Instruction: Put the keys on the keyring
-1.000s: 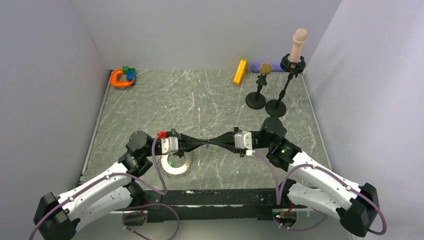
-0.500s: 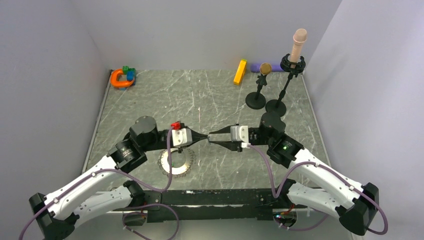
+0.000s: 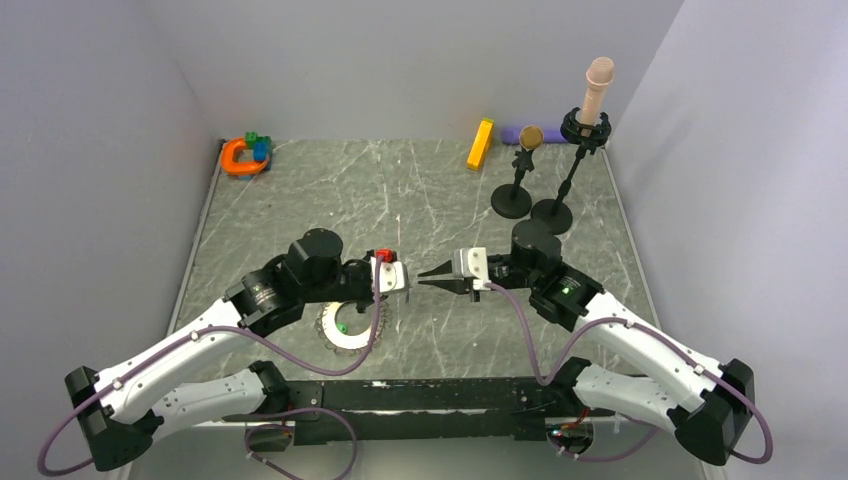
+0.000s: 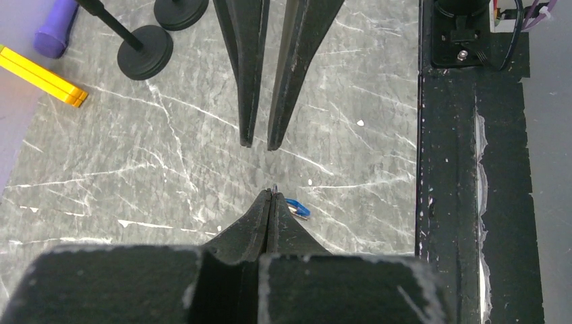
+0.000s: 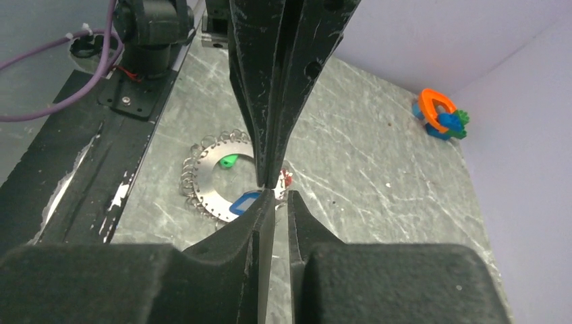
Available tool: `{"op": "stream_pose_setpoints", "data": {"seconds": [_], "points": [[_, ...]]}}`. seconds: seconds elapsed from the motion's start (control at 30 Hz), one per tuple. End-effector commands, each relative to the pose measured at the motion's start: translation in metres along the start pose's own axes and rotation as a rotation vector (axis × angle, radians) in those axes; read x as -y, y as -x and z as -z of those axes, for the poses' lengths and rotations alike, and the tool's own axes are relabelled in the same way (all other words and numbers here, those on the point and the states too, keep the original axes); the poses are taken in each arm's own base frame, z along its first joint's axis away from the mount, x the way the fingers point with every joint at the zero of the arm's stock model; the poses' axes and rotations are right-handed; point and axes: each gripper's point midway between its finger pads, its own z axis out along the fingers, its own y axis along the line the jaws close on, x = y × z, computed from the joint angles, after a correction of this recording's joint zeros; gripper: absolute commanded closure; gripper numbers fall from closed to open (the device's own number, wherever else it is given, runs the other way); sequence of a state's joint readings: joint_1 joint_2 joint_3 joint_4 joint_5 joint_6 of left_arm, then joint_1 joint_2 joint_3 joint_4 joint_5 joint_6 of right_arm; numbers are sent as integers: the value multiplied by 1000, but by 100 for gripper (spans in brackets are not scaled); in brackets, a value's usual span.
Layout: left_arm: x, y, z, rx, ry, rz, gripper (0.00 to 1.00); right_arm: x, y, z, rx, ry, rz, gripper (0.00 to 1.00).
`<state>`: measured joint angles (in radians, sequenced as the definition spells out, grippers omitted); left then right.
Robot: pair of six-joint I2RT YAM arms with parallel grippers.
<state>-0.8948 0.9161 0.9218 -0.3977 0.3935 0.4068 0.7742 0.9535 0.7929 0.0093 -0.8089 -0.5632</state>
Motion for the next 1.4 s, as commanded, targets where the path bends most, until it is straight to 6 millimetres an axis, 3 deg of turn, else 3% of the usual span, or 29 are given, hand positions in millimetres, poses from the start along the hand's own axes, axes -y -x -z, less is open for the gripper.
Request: {"op": "stream_pose_setpoints", "data": {"seconds": [0.0, 0.87, 1.13, 1.37], "points": [[-8, 20, 7, 28, 31, -40, 100, 0, 8, -1, 5, 24, 4, 84], [-7, 31, -2, 78, 28, -28, 100, -9, -10, -13, -19, 52, -56, 78], [-6, 32, -3, 86, 26, -25, 100, -9, -10, -15, -19, 58, -48, 86], [-6, 34, -2, 100, 30, -19, 100, -5, -10, -16, -17, 33, -46, 86]]}}
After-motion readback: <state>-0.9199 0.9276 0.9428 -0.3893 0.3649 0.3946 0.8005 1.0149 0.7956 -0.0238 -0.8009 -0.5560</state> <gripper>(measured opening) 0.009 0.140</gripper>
